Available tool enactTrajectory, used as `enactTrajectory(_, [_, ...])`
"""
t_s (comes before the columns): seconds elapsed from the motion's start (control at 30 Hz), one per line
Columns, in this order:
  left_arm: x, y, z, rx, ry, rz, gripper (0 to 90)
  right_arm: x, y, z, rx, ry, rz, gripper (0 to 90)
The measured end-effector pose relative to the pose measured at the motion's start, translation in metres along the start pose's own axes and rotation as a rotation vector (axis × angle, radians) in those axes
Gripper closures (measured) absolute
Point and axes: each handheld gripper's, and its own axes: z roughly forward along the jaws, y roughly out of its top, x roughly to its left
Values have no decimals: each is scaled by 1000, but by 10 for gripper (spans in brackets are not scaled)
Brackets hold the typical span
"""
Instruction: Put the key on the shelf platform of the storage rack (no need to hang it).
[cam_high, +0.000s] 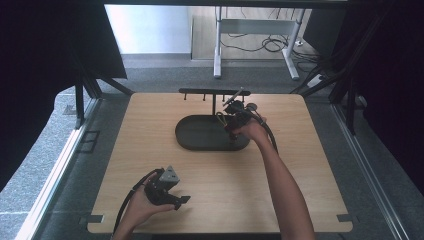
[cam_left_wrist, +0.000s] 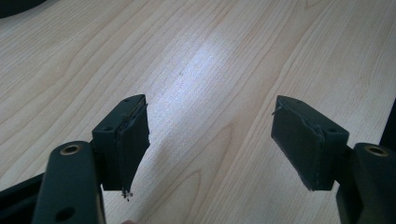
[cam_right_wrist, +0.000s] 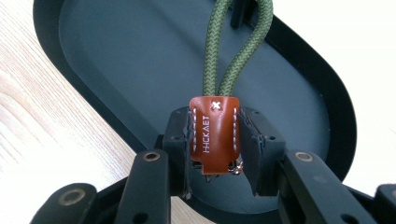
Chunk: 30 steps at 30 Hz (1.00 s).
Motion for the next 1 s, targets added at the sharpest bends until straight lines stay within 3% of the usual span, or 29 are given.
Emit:
enactTrajectory(0.3, [0, 0, 1, 5, 1, 4, 283, 1, -2, -4, -15, 7, 0, 617])
enactTrajectory(0.57, [-1, 1, 1, 7, 4, 8, 282, -1, -12, -24, -52, 1, 5, 602])
enactTrajectory(1.0, [-2, 2, 1, 13, 6, 17, 282, 4, -56, -51, -100, 8, -8, 586])
